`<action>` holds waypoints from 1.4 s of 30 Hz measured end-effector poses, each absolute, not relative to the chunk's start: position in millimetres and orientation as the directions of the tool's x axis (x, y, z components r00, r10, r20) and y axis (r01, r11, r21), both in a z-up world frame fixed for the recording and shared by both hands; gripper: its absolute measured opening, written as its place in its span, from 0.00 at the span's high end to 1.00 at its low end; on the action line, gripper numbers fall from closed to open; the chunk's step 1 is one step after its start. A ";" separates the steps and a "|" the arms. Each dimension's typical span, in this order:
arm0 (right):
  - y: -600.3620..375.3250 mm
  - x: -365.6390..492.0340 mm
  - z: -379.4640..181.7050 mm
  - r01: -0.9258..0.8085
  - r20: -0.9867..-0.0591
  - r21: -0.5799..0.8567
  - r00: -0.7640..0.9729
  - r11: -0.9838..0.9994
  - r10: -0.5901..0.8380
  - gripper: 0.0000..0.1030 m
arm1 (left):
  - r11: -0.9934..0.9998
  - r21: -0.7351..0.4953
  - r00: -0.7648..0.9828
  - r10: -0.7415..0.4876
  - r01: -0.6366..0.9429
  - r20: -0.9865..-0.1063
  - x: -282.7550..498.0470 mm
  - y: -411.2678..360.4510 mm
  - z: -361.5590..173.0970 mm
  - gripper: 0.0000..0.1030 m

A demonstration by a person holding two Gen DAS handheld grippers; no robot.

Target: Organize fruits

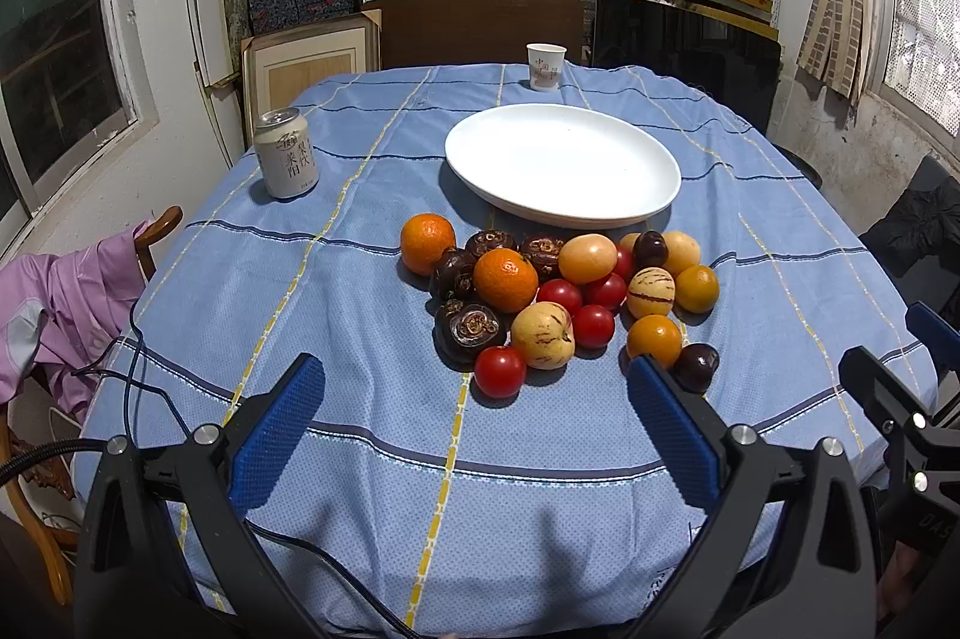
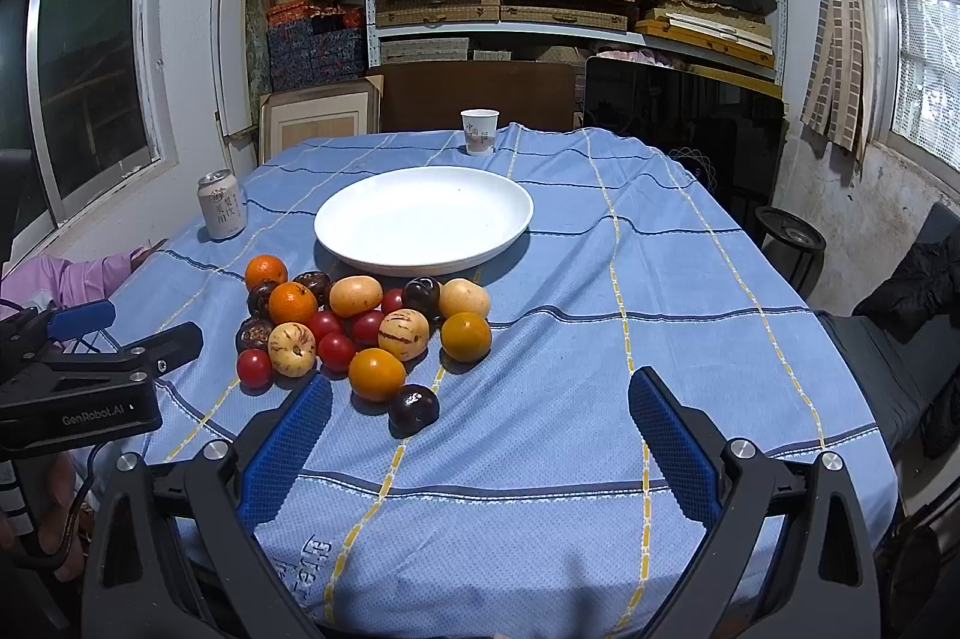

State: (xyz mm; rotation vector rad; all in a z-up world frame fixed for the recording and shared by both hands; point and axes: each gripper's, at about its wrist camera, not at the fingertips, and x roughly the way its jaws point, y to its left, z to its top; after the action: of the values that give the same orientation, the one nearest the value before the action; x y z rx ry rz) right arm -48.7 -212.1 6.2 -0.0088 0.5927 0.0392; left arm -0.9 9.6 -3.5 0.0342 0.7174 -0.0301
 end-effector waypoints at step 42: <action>-223.2 -21.7 -40.4 -0.007 -0.652 0.018 0.758 1.000 0.017 0.03 | 0.991 0.062 0.649 -0.030 0.119 -0.760 53.5 11.4 -85.8 0.24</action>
State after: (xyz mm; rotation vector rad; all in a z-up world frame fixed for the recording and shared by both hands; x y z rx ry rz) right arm -21.7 -223.2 -40.4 0.0151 0.7105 0.0130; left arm 53.5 11.4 -85.8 0.1095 0.8606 -0.0849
